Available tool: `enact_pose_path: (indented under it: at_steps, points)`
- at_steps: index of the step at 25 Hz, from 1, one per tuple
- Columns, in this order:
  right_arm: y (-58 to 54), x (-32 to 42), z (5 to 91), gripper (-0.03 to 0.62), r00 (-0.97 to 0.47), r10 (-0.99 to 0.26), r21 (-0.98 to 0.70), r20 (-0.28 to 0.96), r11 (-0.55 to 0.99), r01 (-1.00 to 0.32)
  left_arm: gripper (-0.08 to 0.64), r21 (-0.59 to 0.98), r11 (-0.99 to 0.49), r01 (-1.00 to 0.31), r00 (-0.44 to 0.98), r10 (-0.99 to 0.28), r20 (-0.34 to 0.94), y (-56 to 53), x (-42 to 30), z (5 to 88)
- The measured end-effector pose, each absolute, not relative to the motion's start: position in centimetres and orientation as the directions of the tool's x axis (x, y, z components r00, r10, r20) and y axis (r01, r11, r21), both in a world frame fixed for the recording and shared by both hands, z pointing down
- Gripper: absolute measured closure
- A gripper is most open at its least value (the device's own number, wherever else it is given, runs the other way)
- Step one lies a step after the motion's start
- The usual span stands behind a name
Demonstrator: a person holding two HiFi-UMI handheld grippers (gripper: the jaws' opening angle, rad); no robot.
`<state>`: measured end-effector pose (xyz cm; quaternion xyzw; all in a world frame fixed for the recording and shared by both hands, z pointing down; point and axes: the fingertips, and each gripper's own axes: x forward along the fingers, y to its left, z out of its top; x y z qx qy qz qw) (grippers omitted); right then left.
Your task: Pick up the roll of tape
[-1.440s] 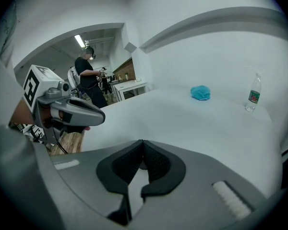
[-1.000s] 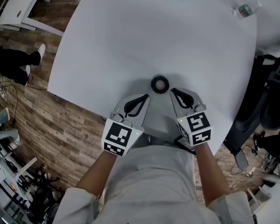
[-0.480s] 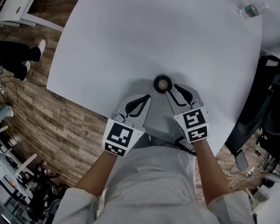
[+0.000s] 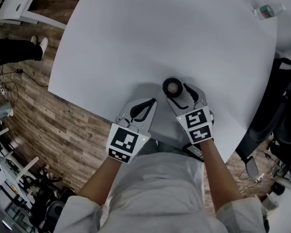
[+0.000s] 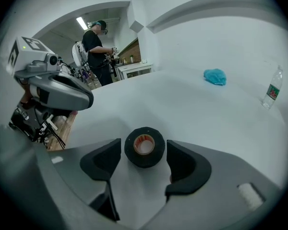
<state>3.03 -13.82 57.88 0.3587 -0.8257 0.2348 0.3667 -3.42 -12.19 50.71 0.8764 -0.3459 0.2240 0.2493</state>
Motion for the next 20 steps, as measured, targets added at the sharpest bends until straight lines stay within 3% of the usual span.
enact_pose_path:
  at_steps: [13,20]
  points:
    - [-14.1,2.4,60.8,0.215,-0.419,-0.373,-0.073,0.828,0.668,-0.74,0.54,0.292,-0.62,-0.728,0.649,-0.489,0.583,-12.1,-4.5,51.6]
    - [-14.6,2.2,61.2,0.206,-0.401,-0.385,-0.059,0.831,0.656,-0.752,0.541,0.3,-0.609,-0.735,0.645,-0.488,0.588,-12.0,-5.1,52.0]
